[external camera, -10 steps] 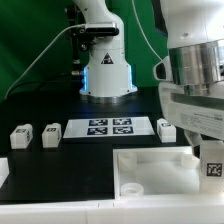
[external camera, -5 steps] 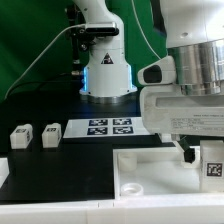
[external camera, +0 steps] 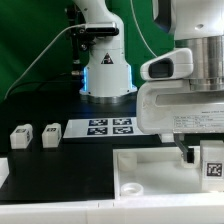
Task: Assemble one leg
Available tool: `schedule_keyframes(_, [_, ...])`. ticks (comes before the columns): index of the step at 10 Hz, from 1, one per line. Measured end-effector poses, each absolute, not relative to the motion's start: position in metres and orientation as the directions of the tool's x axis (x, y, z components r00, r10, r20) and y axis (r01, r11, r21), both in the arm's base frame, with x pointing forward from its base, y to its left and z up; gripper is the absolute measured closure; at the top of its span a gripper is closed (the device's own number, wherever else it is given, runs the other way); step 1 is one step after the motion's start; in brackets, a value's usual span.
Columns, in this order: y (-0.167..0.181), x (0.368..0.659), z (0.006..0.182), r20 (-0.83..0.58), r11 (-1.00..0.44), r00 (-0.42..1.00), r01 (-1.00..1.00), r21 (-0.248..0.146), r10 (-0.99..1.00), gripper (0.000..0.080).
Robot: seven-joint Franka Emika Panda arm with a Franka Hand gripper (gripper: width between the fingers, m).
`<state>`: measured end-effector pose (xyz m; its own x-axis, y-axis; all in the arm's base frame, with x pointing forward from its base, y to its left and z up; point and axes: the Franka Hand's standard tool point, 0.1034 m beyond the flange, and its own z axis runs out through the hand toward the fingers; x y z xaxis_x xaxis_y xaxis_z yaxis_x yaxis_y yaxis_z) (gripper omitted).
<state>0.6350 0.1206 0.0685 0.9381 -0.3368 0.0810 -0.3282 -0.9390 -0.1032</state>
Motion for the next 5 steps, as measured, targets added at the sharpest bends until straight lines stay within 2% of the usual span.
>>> schedule_keyframes(1, [0.1207,0.6349,0.0685,0.076,-0.923,0.922,-0.371,-0.107,-0.379,0.0395])
schedule_keyframes(2, [0.1208,0.6337,0.0677,0.057,-0.87,0.871,-0.479,-0.117,-0.488,0.0395])
schedule_keyframes(3, [0.1195,0.6335,0.0674,0.047,-0.826,0.828,-0.551,-0.121,-0.559,0.0501])
schedule_keyframes(5, [0.117,0.6336,0.067,0.005,-0.649,0.655,-0.748,-0.137,-0.756,0.0501])
